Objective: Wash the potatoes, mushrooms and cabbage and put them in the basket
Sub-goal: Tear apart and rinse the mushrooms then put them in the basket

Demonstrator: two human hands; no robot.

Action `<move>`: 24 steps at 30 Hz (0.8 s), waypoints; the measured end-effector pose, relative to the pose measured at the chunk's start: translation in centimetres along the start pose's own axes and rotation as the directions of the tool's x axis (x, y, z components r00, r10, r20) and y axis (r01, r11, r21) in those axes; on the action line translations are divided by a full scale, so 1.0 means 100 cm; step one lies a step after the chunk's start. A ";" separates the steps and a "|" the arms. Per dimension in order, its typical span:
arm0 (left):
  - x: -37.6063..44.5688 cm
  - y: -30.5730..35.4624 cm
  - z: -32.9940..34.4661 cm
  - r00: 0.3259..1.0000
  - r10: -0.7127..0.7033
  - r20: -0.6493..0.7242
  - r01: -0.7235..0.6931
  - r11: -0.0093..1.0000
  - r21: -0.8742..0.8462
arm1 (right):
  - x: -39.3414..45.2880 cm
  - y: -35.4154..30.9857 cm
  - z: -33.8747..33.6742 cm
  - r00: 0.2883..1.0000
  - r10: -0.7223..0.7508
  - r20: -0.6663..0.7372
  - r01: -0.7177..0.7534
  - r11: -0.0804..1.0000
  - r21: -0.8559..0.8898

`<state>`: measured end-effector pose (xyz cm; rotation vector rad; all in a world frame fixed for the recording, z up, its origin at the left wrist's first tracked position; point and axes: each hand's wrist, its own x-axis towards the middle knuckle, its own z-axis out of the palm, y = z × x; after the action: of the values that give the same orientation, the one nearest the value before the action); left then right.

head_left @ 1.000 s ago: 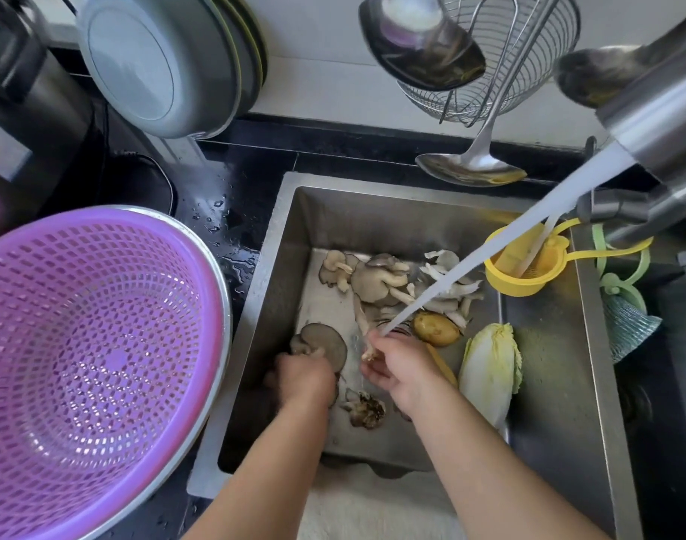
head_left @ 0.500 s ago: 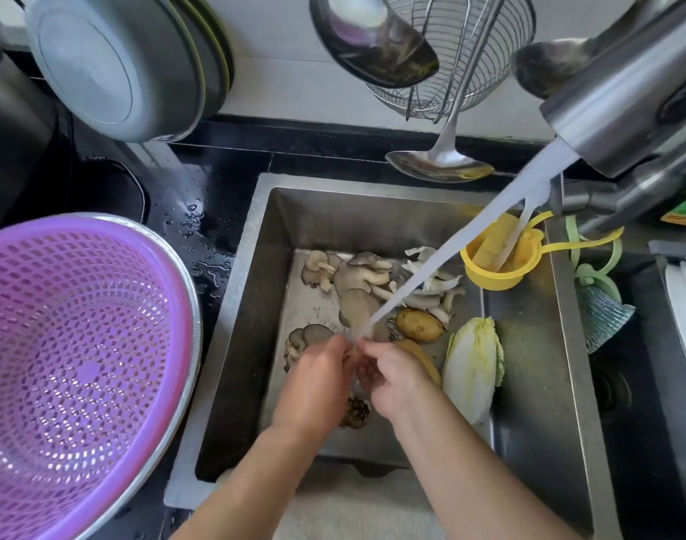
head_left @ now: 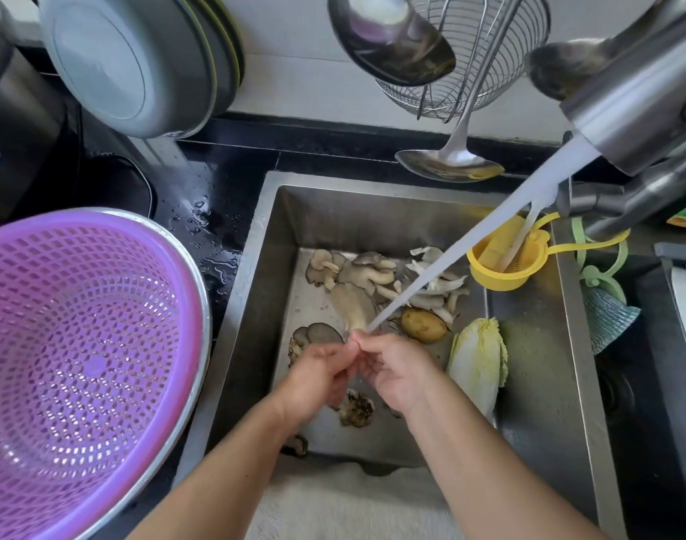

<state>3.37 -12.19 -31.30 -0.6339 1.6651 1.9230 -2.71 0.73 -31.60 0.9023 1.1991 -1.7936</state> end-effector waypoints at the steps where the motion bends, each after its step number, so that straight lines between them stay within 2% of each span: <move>1: 0.000 -0.001 0.003 0.999 -0.044 -0.004 0.043 0.988 -0.150 | 0.000 0.001 0.000 1.000 -0.009 0.016 0.009 1.000 0.015; 3: 0.002 -0.002 0.013 0.989 -0.148 -0.010 0.133 0.912 -0.388 | 0.000 0.006 0.001 0.999 -0.040 0.013 0.039 0.999 0.033; 6: 0.004 0.002 0.032 0.951 -0.309 -0.014 0.222 0.715 -0.663 | 0.001 0.015 0.002 0.989 -0.118 -0.087 0.121 0.992 0.024; 7: 0.005 0.004 0.036 0.935 -0.351 -0.045 0.230 0.699 -0.677 | 0.002 0.017 0.002 0.976 -0.162 -0.145 0.160 0.987 -0.027; 10: 0.008 0.006 0.039 0.875 -0.434 -0.213 0.306 0.839 -0.450 | 0.001 0.023 0.003 0.889 -0.332 -0.314 0.230 0.919 -0.321; 12: 0.010 0.010 0.035 0.844 -0.502 -0.187 0.410 0.830 -0.377 | -0.002 0.029 0.003 0.823 -0.454 -0.341 0.278 0.846 -0.455; 14: 0.009 0.017 0.029 0.835 -0.546 -0.076 0.469 0.777 -0.420 | -0.002 0.033 0.000 0.805 -0.520 -0.285 0.340 0.799 -0.496; 16: 0.004 0.025 0.021 0.858 -0.514 0.019 0.474 0.776 -0.416 | -0.003 0.029 -0.006 0.873 -0.439 -0.211 0.337 0.857 -0.390; 18: -0.001 0.026 0.013 0.888 -0.454 0.066 0.451 0.837 -0.309 | -0.007 0.021 -0.014 0.963 -0.256 -0.086 0.242 0.959 -0.150; 19: -0.003 0.024 0.011 0.904 -0.422 0.074 0.427 0.874 -0.231 | -0.010 0.019 -0.016 0.984 -0.175 -0.022 0.173 0.983 -0.066; 22: -0.005 0.015 0.007 0.948 -0.311 0.065 0.313 0.950 -0.019 | -0.018 0.016 -0.021 0.997 0.029 0.077 -0.029 1.000 0.003; 24: -0.007 0.009 0.006 0.969 -0.242 0.039 0.236 0.965 0.115 | -0.020 0.011 -0.021 0.992 0.108 0.071 -0.107 0.994 -0.012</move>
<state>3.29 -11.80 -30.08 -0.7007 1.5706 1.6526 -0.50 2.91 -30.91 0.8741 1.0920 -1.7190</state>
